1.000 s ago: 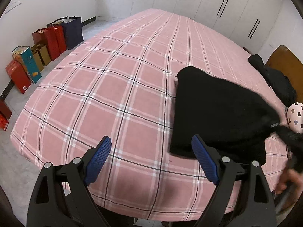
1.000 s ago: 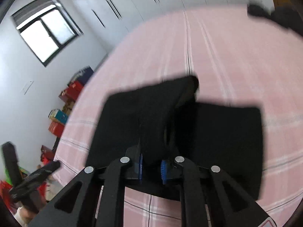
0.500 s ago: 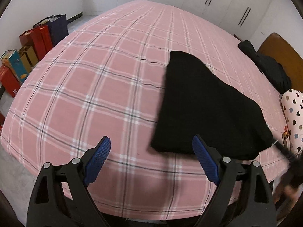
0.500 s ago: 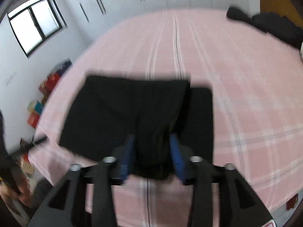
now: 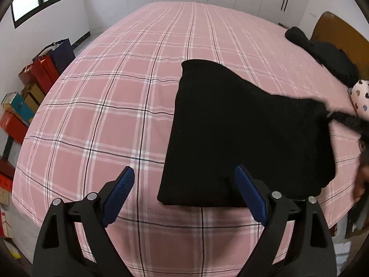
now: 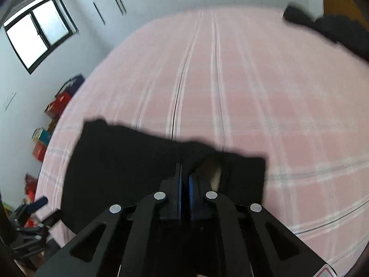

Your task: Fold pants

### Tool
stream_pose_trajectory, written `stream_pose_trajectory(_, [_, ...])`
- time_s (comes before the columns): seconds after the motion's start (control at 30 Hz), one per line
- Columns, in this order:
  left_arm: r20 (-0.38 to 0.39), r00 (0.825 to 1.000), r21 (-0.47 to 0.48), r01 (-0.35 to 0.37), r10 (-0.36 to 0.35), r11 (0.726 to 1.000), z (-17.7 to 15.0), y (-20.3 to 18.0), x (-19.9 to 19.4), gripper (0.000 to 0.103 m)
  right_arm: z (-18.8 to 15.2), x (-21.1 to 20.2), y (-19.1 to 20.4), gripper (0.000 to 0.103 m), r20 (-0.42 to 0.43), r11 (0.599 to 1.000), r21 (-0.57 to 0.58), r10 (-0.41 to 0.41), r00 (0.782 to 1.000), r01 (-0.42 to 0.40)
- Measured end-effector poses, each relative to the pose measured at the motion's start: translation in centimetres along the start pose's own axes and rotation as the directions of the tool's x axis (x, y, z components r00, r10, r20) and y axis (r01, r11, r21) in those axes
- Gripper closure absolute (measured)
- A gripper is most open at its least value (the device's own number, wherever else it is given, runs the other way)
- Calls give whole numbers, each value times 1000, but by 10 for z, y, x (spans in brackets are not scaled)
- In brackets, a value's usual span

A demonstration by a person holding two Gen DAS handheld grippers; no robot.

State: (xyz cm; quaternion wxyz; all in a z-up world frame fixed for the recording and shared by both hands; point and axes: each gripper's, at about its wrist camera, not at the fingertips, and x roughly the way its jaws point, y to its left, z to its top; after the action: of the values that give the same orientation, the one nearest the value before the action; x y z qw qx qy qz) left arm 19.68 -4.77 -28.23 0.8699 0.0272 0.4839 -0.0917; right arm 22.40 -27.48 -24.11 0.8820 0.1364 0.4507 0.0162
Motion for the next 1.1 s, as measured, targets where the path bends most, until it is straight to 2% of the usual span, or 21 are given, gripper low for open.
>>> stream_pose_trajectory(0.07, [-13,1000,12,-8,8,1000,1,-2,5,17,8,-15,-7,99,52,1000,22,-5,999,4])
stream_pose_trajectory(0.1, [-20,1000,17,-11,11,1000,1,-3,7,17,7,-11,-12,96,47,1000,17,-19,999,19])
stream_pose_trajectory(0.17, [-40,999,24,-22,23,999,0,-6,11,17,-4,14,-21,87,-36,999,-8,-35,999,35])
stream_pose_trajectory(0.2, [-49,998,26,-29,30,999,0,-6,13,17,-16,38,-25,84,-114,998,-22,-59,992,56])
stream_pose_trajectory(0.23, [-60,998,30,-35,37,999,0,-7,15,17,-23,44,-29,83,-132,998,-13,-61,989,59])
stream_pose_trajectory(0.33, [-78,995,53,-64,68,997,-1,-9,19,17,-31,7,-27,75,-53,997,66,-27,998,30])
stream_pose_trajectory(0.37, [-82,994,57,-68,73,996,-2,-9,19,17,-35,-9,-26,66,-21,996,90,-9,1000,11])
stream_pose_trajectory(0.4, [-86,994,56,-65,70,996,-2,-9,20,17,-41,-22,-23,63,8,994,108,15,1000,-15])
stream_pose_trajectory(0.43, [-87,994,54,-64,68,996,-2,-9,20,17,-52,-37,-21,62,20,993,116,35,999,-37])
stream_pose_trajectory(0.5, [-85,994,59,-69,74,996,-3,-10,19,17,-70,-42,-16,62,-17,993,111,41,999,-39])
stream_pose_trajectory(0.6, [-85,993,69,-80,85,994,-4,-12,19,17,-99,-24,-5,59,-112,993,111,61,992,-49])
stream_pose_trajectory(0.67, [-91,992,64,-79,85,995,-6,-13,16,17,-107,-14,-1,59,-138,992,116,58,989,-42])
stream_pose_trajectory(0.73, [-92,992,71,-83,90,994,-7,-14,14,17,-112,-11,-1,66,-138,991,127,58,989,-40])
stream_pose_trajectory(0.77, [-93,991,78,-89,96,993,-7,-14,13,17,-109,-14,-2,75,-135,991,124,59,989,-42])
stream_pose_trajectory(0.93, [-92,991,90,-84,92,992,-9,-15,10,15,-104,-54,-7,76,-46,993,97,70,996,-65])
stream_pose_trajectory(1.0, [-95,991,85,-83,91,993,-11,-15,12,13,-114,-40,-13,77,-83,993,102,63,995,-55])
stream_pose_trajectory(1.03, [-102,991,81,-81,89,993,-12,-15,14,13,-121,-25,-17,76,-133,996,89,31,991,-19])
stream_pose_trajectory(1.07, [-113,990,74,-75,83,994,-13,-15,16,13,-128,-13,-21,75,-165,995,97,48,985,-32])
stream_pose_trajectory(1.1, [-123,990,67,-63,71,996,-14,-14,17,13,-129,-12,-24,74,-160,991,126,69,985,-49])
